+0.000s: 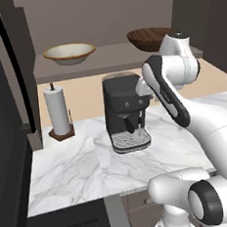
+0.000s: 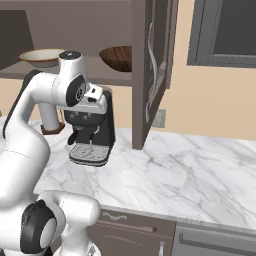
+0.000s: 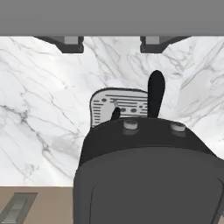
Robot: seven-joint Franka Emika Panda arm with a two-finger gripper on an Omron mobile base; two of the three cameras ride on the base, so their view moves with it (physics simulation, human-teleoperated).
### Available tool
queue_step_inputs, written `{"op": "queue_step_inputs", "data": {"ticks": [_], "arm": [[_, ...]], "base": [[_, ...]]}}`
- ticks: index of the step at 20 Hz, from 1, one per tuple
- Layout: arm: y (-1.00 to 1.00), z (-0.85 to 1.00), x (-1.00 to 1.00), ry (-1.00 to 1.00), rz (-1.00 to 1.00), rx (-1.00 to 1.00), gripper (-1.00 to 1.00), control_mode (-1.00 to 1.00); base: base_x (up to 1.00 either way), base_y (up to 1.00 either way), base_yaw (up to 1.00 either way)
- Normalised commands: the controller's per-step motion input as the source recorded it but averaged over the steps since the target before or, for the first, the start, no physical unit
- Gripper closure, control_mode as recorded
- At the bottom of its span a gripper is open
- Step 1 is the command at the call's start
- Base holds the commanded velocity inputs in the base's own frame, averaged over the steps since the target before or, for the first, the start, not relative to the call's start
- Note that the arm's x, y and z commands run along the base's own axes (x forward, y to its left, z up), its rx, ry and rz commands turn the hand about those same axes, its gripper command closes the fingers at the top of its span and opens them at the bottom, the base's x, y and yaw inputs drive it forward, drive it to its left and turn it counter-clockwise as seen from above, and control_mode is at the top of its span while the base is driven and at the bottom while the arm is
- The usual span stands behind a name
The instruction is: Pick up the bowls from the cabinet and place each bowl in front of a stool on the dining counter.
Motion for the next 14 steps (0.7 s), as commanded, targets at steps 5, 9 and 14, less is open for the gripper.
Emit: {"op": "queue_step_inputs", "data": {"ticks": [5,9,14], "arm": [[-0.16,0.16,-0.27,-0.05,-0.02,0.0,-1.0,-1.0],[-0.43,0.61,-0.55,-0.13,-0.14,0.02,-1.0,-1.0],[-0.39,0.7,-0.4,-0.22,-0.29,0.09,-1.0,-1.0]], "base": [[0.0,0.0,0.0],[0.0,0.0,0.0],[0.0,0.0,0.0]]}}
